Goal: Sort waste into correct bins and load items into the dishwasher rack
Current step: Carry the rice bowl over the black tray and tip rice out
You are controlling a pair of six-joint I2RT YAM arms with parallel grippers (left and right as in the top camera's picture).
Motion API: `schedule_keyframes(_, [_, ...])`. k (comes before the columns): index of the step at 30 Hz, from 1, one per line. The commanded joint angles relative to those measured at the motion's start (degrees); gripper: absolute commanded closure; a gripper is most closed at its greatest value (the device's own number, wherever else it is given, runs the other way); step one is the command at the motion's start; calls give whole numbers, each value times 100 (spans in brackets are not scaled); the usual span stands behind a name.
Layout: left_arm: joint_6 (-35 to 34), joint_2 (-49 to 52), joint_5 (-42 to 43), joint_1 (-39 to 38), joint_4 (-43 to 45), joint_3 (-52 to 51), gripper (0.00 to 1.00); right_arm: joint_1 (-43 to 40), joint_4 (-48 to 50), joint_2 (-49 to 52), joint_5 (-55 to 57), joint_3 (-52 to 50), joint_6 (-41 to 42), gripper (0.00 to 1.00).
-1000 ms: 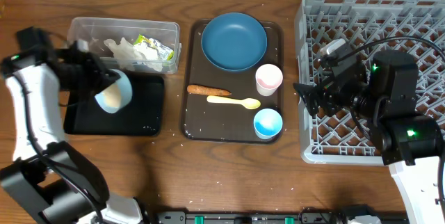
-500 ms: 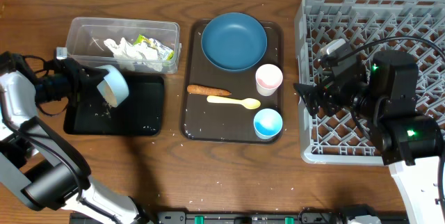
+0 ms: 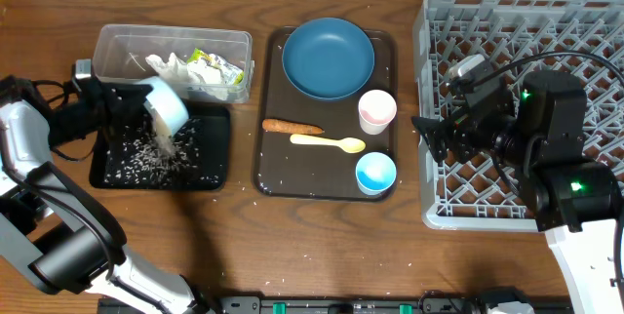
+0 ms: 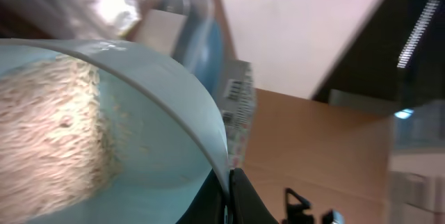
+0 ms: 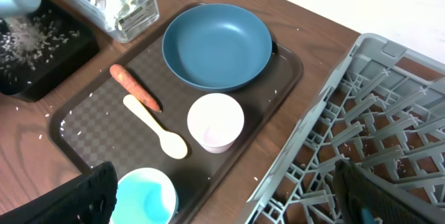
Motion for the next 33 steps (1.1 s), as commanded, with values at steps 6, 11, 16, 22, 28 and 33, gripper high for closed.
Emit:
schedule_keyframes(6, [116,39,1189,20,-81,-55,94,-74,-20,0,-63,131,59,4])
schedule_keyframes(11, [70,39,1283,33,-109,-55,94,-74,-20,0,-63,131,59,4])
schedule_keyframes(16, [72,39,1283,111,-245,-55,94,-74,-24,0,-63,131,61,4])
schedule_keyframes(22, [74,39,1283,291,-337,-55,94,-74,-37,0,-66,131,61,4])
schedule_keyframes(28, [120,39,1285,407,-367,-55,94,-74,-66,0,-63,131,61,5])
schedule_keyframes(33, [249,39,1283,407,-533,-55,94,-74,-127,0,-63,131,61,5])
